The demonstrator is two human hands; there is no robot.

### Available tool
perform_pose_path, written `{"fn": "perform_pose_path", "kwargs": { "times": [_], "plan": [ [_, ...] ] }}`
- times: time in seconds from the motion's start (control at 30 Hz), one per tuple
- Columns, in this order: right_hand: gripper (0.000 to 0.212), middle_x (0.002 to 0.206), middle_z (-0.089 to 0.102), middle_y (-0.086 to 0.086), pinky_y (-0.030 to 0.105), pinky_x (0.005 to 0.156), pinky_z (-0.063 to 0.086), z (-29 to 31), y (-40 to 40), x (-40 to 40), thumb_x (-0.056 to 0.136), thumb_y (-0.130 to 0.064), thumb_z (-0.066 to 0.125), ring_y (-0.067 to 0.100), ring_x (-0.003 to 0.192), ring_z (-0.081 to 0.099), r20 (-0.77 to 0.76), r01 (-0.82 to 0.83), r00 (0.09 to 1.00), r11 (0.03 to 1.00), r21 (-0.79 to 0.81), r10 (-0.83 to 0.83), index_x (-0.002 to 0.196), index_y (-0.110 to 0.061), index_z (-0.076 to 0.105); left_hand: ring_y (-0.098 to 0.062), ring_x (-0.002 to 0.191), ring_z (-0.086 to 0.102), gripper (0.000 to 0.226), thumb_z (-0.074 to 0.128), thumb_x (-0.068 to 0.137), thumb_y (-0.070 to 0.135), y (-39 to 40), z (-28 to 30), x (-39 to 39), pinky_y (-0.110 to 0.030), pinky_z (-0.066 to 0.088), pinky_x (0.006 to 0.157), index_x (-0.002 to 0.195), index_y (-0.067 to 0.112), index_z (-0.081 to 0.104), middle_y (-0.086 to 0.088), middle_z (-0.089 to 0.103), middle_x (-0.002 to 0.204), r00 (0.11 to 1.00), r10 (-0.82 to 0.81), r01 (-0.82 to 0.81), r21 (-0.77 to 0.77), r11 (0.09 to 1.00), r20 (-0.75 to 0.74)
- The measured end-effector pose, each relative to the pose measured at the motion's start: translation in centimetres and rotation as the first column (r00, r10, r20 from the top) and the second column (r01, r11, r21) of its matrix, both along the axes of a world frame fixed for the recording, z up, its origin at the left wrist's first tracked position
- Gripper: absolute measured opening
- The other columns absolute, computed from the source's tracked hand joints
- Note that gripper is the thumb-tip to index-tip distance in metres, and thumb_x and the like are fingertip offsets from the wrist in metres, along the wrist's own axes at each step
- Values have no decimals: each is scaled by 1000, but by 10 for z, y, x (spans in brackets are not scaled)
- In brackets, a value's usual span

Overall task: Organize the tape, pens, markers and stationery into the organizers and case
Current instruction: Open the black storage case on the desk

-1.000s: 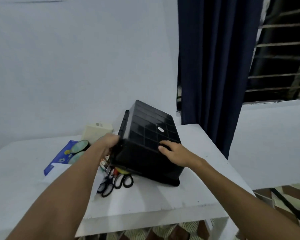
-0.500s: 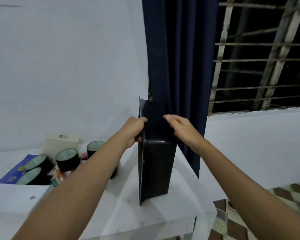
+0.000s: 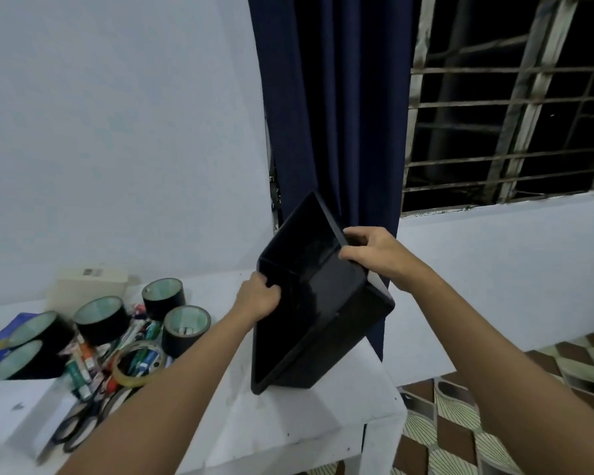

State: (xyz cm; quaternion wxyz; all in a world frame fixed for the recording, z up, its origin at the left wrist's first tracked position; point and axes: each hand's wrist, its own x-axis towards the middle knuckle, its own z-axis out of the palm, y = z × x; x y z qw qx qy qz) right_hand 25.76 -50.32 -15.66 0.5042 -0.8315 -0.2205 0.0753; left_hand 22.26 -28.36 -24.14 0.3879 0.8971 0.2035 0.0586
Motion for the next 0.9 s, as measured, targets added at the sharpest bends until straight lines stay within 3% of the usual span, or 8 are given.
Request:
{"fn": "perform_pose_path", "kwargs": {
  "times": [0.1,0.17,0.23,0.3,0.43,0.53,0.73,0.9],
  "plan": [
    [37,111,67,-5,22,85,52,-9,-14,8,86,-10,61,11,101,64,-38,27,999,996,86,-24,122,-17,61,-39,124,44,53,46,93,36,17,-24,-1,-44,39,103,135,6,39,-20,44,136,980,133,-106,178,978,-147],
    [50,122,61,-1,23,90,48,-22,-23,16,86,-6,61,14,110,60,-91,90,993,979,185,-74,135,-14,52,-40,124,44,56,44,93,40,24,-35,-2,-45,40,102,137,6,36,-21,43,137,965,142,-91,227,970,-221],
    [51,124,61,2,27,93,48,-39,-31,23,87,-4,61,15,109,60,-152,150,982,952,267,-112,136,-13,51,-38,116,52,54,43,94,38,29,-41,-5,-42,47,92,137,7,33,-21,49,133,965,89,-45,176,983,-248],
    [50,126,62,5,28,93,49,-62,-37,29,88,-2,59,15,105,62,-227,197,966,921,336,-124,136,-12,52,-37,102,60,45,41,95,32,32,-47,-11,-38,53,73,132,9,33,-20,56,124,970,62,-35,118,992,-233],
    [50,130,60,12,15,75,54,-114,-35,37,89,2,56,13,100,64,-346,271,929,877,396,-131,137,-7,48,-41,104,57,35,34,97,20,40,-66,-19,-39,43,82,130,9,36,-23,61,117,994,95,-80,216,973,-61],
    [51,133,58,12,18,84,55,-136,-26,46,89,3,56,16,107,64,-383,262,918,882,391,-103,139,-6,47,-41,94,59,32,34,96,19,49,-73,-20,-42,45,75,126,9,39,-23,64,105,990,140,-141,260,955,24],
    [54,131,60,6,32,100,48,-145,-13,67,91,4,51,20,111,62,-410,230,905,941,249,-112,142,-7,41,-39,84,60,30,33,94,13,58,-77,-7,-40,43,66,120,4,42,-22,64,103,990,138,-131,389,912,9],
    [50,138,54,7,25,103,41,-147,3,75,96,-8,51,19,119,55,-236,225,951,970,93,-199,145,-7,37,-40,90,61,41,34,93,13,61,-78,6,-38,40,66,133,7,35,-22,66,98,980,198,-193,375,907,26]
  ]
}}
